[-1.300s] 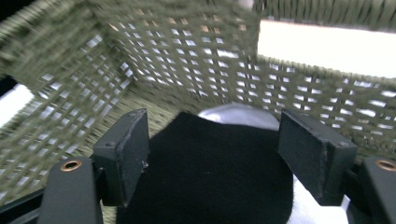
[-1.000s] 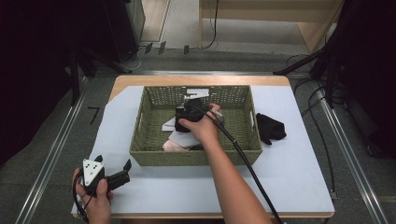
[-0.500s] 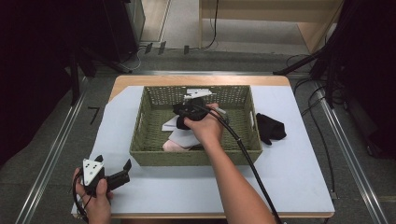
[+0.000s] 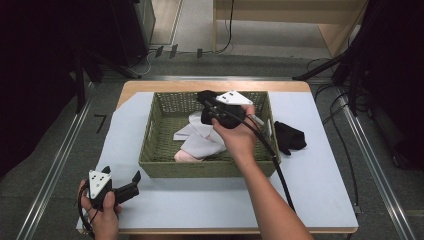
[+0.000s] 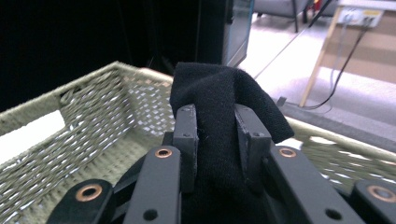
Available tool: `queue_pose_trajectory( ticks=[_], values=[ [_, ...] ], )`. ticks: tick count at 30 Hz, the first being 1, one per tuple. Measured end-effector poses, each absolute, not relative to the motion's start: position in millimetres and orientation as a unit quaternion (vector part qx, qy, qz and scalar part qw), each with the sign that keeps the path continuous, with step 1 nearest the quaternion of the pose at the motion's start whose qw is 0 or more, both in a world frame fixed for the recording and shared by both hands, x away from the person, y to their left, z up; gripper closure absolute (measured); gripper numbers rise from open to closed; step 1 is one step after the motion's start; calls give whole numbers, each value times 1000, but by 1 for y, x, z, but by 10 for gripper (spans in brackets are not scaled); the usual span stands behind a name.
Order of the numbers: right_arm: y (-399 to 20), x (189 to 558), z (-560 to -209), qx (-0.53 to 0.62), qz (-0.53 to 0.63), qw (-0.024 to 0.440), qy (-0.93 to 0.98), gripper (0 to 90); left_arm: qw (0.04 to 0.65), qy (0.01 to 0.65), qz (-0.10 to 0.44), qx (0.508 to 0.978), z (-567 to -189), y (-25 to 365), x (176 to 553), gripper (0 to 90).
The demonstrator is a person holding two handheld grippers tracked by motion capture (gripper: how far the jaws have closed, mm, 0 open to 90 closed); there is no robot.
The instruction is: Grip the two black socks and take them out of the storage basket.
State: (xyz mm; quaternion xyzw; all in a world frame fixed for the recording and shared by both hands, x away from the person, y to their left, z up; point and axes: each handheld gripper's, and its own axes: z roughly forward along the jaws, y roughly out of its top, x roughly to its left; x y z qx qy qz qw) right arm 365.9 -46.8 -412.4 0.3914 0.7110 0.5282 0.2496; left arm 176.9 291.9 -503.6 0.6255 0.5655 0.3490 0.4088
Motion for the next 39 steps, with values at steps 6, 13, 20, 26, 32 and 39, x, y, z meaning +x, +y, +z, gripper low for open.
queue_pose_trajectory(
  ticks=[6, 13, 20, 26, 32, 39],
  values=[
    [-90, 360, -407, 413, 552, 274, 670, 742, 409, 565, 350, 625, -504, 292, 177, 0],
    [-124, 356, -398, 425, 552, 300, 651, 741, 409, 564, 351, 625, -504, 291, 177, 0],
    [-171, 352, -388, 448, 554, 326, 622, 741, 410, 563, 351, 626, -504, 291, 177, 0],
    [-210, 347, -391, 473, 539, 348, 603, 740, 405, 563, 351, 629, -504, 291, 177, 0],
    [-245, 342, -415, 506, 506, 354, 602, 739, 405, 563, 354, 627, -504, 291, 176, 0],
    [-264, 341, -449, 538, 470, 343, 609, 738, 404, 563, 355, 627, -504, 290, 176, 0]
  ],
)
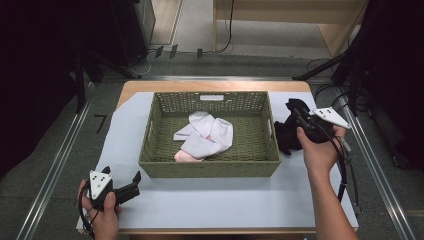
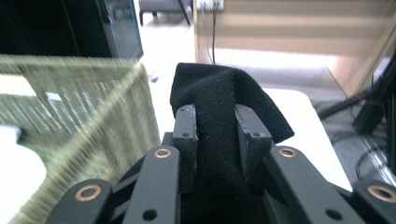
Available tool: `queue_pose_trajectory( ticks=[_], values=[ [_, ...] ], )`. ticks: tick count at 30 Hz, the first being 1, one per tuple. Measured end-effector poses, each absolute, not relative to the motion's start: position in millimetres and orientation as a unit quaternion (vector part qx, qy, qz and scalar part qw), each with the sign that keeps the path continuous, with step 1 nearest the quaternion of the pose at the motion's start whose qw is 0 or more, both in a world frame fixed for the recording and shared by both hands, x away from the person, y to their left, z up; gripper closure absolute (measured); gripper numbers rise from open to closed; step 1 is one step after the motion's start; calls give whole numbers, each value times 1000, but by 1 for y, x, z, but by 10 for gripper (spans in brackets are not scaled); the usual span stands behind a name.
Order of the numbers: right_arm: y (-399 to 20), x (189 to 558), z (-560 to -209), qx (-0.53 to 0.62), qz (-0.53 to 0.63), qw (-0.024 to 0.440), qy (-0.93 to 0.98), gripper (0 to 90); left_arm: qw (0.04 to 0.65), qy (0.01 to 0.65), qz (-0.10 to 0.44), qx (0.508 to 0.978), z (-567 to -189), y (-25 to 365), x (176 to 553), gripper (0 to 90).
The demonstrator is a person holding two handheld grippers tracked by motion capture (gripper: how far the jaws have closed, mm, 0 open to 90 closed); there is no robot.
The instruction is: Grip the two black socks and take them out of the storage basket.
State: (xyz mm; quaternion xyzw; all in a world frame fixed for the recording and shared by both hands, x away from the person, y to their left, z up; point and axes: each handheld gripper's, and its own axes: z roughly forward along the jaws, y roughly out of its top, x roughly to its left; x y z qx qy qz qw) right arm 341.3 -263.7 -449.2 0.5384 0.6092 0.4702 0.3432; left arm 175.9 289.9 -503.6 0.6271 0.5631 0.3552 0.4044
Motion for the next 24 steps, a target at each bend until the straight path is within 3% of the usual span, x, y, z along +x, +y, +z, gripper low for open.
queue_pose_trajectory(
  ticks=[5, 9, 18, 24],
  values=[
    [-268, 340, -475, 550, 448, 329, 623, 728, 404, 562, 357, 627, -504, 289, 175, 0],
    [-271, 339, -486, 560, 444, 313, 626, 666, 405, 562, 358, 627, -504, 289, 175, 0],
    [-281, 330, -478, 552, 450, 318, 626, 487, 405, 562, 359, 625, -504, 289, 175, 0],
    [-291, 317, -478, 549, 454, 323, 623, 466, 405, 561, 360, 625, -504, 289, 175, 0]
  ],
)
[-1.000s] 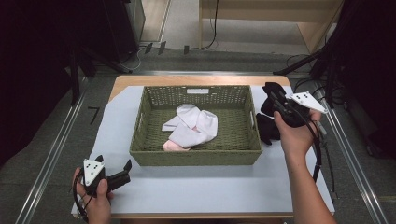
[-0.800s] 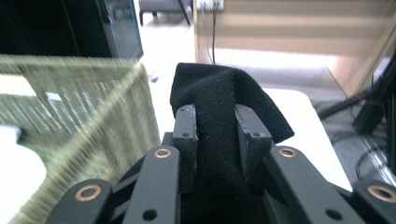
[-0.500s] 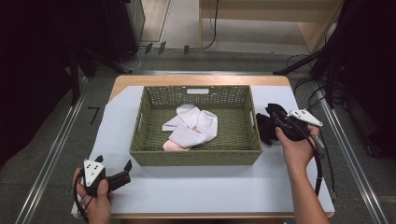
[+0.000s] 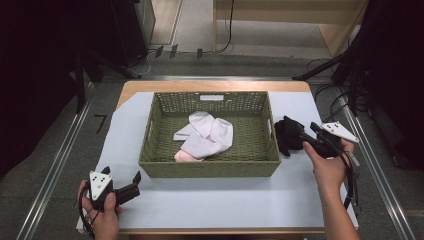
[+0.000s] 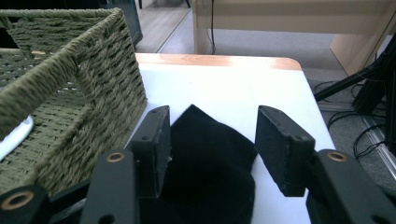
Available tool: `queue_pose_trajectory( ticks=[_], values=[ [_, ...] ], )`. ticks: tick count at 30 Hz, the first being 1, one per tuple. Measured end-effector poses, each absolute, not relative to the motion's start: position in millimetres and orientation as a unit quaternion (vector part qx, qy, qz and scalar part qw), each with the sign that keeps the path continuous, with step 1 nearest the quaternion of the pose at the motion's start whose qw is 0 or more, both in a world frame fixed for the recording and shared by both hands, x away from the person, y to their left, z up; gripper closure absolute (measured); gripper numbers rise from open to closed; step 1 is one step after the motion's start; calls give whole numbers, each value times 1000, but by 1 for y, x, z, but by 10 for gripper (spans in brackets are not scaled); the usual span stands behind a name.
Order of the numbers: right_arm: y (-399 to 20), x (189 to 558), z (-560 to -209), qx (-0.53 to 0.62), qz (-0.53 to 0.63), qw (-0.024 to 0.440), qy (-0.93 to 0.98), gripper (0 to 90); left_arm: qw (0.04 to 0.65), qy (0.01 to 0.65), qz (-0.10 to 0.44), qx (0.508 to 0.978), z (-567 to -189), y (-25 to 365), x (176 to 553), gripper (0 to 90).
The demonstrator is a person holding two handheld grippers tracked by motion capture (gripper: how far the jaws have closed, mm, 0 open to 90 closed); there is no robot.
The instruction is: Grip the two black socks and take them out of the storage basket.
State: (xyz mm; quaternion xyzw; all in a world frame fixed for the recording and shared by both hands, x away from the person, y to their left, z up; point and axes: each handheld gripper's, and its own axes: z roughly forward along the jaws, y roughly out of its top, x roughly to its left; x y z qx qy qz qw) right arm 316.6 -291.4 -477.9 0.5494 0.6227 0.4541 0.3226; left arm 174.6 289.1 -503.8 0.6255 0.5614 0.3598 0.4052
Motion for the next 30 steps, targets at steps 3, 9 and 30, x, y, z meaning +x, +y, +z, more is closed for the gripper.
queue_pose_trajectory(
  ticks=[3, 9, 30],
  values=[
    [-298, 309, -478, 550, 457, 320, 621, 454, 405, 561, 360, 625, -504, 289, 174, 0],
    [-312, 292, -480, 552, 459, 324, 616, 438, 403, 560, 362, 627, -504, 289, 174, 0],
    [-338, 236, -509, 556, 458, 321, 615, 418, 401, 558, 367, 627, -504, 287, 173, 0]
  ],
)
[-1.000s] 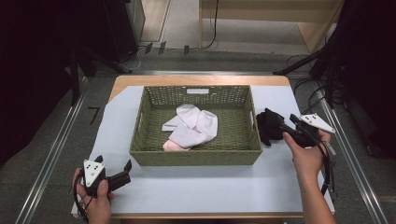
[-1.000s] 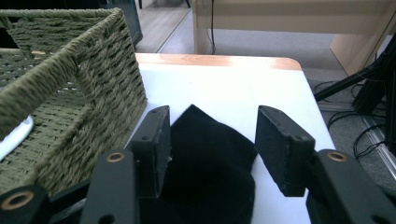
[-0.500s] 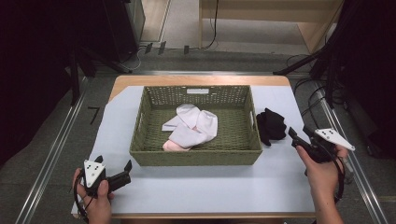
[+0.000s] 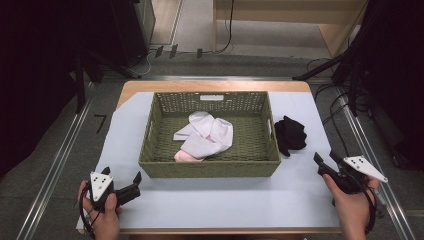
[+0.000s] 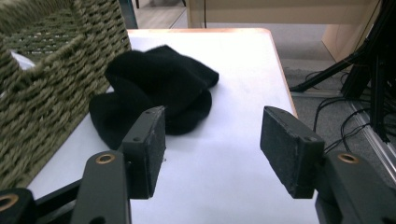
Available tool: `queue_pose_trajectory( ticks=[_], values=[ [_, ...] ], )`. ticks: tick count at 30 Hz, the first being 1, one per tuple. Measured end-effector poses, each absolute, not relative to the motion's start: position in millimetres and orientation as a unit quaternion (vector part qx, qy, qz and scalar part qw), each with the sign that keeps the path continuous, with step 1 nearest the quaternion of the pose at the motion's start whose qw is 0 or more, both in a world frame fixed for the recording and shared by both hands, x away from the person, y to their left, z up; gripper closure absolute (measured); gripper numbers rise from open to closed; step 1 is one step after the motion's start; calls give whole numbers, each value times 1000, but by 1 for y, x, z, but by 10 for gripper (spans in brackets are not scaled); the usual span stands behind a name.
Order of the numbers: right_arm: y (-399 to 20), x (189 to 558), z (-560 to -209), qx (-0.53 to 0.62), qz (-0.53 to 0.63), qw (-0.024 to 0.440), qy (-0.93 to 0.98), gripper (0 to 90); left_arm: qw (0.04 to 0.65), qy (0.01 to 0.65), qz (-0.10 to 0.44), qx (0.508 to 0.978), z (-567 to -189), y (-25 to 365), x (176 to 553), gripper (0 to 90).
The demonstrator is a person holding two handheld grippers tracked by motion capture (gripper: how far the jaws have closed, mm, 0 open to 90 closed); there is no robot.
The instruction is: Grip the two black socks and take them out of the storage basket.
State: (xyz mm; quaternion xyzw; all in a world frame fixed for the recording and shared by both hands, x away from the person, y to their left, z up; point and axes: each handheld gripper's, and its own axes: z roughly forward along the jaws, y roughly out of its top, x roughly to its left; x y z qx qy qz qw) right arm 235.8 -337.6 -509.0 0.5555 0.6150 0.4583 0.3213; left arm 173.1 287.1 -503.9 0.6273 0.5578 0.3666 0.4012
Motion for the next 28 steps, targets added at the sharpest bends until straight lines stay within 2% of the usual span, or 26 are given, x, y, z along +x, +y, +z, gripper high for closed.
queue_pose_trajectory(
  ticks=[10, 19, 28],
  values=[
    [-353, 211, -519, 562, 454, 324, 610, 390, 400, 557, 367, 629, -504, 287, 173, 0],
    [-358, 205, -525, 563, 462, 335, 598, 378, 399, 557, 368, 629, -504, 286, 173, 0],
    [-355, 202, -526, 563, 457, 355, 590, 289, 398, 559, 366, 629, -504, 287, 174, 0]
  ],
)
